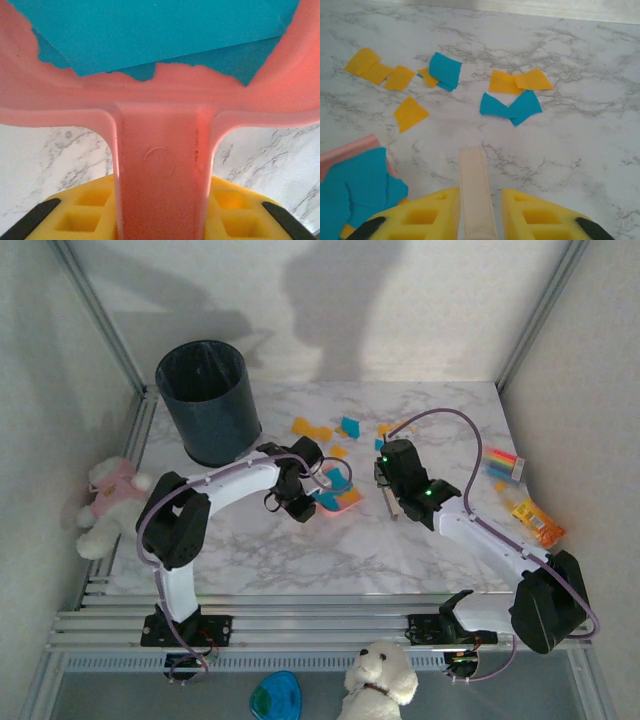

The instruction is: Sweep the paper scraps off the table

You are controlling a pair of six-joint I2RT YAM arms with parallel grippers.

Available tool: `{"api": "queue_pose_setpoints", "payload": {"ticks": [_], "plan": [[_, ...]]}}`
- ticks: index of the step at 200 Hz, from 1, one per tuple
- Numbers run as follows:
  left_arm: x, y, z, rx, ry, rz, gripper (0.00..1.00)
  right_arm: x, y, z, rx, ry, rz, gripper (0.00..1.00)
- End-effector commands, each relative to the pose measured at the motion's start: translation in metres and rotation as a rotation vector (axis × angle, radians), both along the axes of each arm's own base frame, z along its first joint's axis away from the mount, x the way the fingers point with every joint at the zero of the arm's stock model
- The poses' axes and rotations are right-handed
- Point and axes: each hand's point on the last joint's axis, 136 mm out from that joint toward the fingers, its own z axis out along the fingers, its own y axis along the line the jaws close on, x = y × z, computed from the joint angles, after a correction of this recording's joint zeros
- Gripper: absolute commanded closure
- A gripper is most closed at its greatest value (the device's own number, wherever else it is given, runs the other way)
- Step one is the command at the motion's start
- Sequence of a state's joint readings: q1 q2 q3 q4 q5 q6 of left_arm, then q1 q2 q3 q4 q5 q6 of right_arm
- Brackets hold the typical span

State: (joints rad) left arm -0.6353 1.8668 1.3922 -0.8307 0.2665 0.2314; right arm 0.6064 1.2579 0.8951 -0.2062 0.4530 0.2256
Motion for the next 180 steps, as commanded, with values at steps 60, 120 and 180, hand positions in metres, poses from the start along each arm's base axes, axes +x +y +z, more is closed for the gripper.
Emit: {"api": "queue_pose_setpoints", "payload": {"ticks": [60,120,180], "plan": [[0.041,-0.001,0.059,-0.209,-0.153,0.129,1.0,-0.001,-0.016,0.009,0.008,-0.028,-0.056,1.0],[0.063,-0.006,0.102,-0.374,-0.206,0.216,1.0,0.0,-0.016,0.005,0.012,-0.014,-0.054,1.0],[0.076,0.003,0.151,-0.517,-0.243,0.265,1.0,0.0,-0.014,0.004,0.025,-0.011,-0.042,1.0]]}}
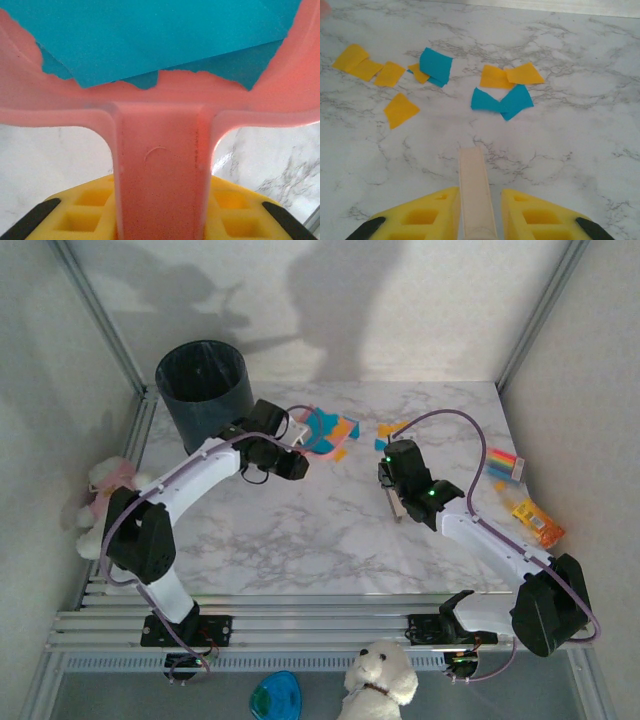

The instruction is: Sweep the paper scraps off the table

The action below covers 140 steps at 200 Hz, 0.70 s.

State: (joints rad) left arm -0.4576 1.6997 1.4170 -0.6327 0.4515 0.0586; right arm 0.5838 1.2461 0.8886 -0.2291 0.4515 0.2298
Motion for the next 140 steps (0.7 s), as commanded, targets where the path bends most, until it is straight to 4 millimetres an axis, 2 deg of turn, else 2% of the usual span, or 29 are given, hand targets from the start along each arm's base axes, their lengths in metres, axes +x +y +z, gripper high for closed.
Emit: {"api": "queue_pose_setpoints", "payload": {"ticks": [1,34,108,140], "plan": [[0.008,-0.004,0.053,-0.127,-0.086,0.007,1.0,0.001,-0.003,0.006,0.031,-0.026,-0.017,1.0],[0.014,0.002,0.085,-0.203,-0.132,0.021,1.0,0.003,0.001,0.006,0.042,-0.023,-0.002,1.0],[0.037,0.036,0.149,-0.362,-0.206,0.105,1.0,0.004,0.005,0.006,0.044,-0.014,0.015,1.0],[0.048,0.051,0.17,-0.445,-0.216,0.137,1.0,0.004,0.005,0.005,0.043,-0.009,0.017,1.0]]}}
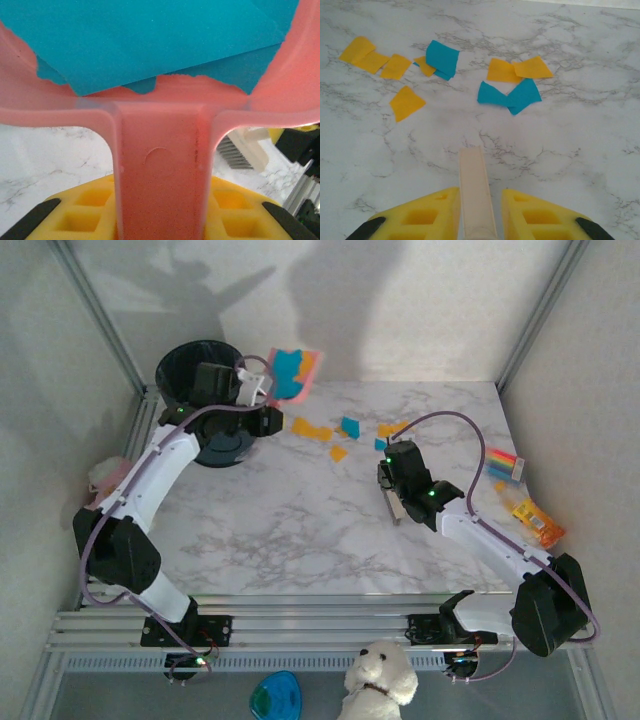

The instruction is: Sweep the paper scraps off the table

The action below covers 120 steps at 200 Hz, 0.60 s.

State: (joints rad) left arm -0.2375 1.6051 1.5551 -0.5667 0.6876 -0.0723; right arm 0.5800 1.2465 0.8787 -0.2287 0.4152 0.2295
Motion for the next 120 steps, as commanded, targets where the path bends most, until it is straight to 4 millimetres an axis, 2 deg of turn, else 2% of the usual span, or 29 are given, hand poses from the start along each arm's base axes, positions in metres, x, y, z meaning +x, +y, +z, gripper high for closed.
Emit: {"api": "queue_pose_setpoints", "payload": {"ticks": [1,51,120], "plan": [[0.003,0.004,0.052,-0.117,-0.087,-0.005,1.0,0.006,0.001,0.011,0.031,-0.03,-0.009,1.0],[0.02,0.029,0.072,-0.245,-0.078,0.043,1.0,0.006,0.002,0.01,0.032,-0.026,-0.006,1.0],[0.037,0.053,0.083,-0.38,-0.034,0.108,1.0,0.006,0.003,0.005,0.03,-0.011,-0.003,1.0]]}}
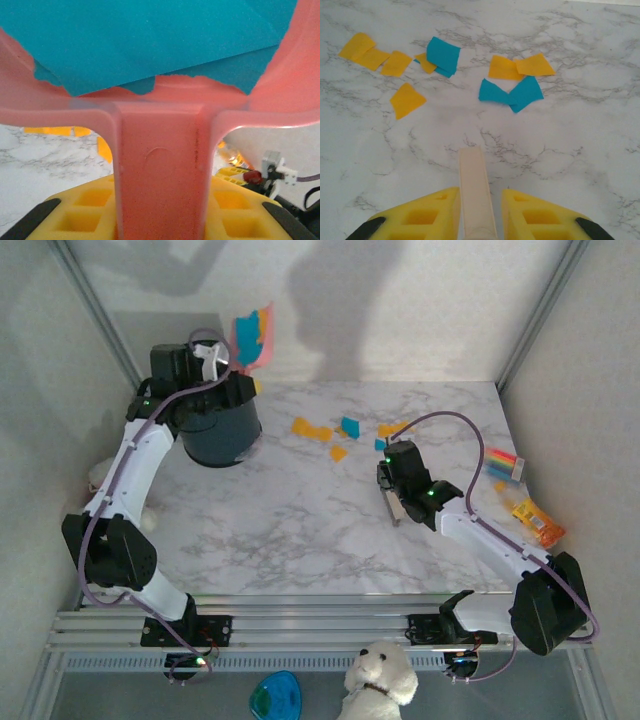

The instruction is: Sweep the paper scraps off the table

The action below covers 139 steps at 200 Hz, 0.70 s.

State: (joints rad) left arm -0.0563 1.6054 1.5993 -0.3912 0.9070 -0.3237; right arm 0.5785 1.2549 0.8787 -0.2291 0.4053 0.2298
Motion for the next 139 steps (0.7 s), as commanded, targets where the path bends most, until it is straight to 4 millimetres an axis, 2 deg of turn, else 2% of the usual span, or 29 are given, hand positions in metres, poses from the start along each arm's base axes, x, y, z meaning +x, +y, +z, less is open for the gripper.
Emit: {"api": "queue_pose_setpoints", "payload": {"ticks": [1,25,139], "plan": [[0.008,0.006,0.022,-0.091,-0.021,0.005,1.0,0.005,0.002,0.008,0.029,-0.021,-0.009,1.0],[0.017,0.018,0.017,-0.142,0.043,0.06,1.0,0.005,0.001,0.008,0.028,-0.017,-0.009,1.0],[0.034,0.04,0.014,-0.303,0.133,0.115,1.0,0.005,0.002,0.005,0.03,-0.005,-0.006,1.0]]}}
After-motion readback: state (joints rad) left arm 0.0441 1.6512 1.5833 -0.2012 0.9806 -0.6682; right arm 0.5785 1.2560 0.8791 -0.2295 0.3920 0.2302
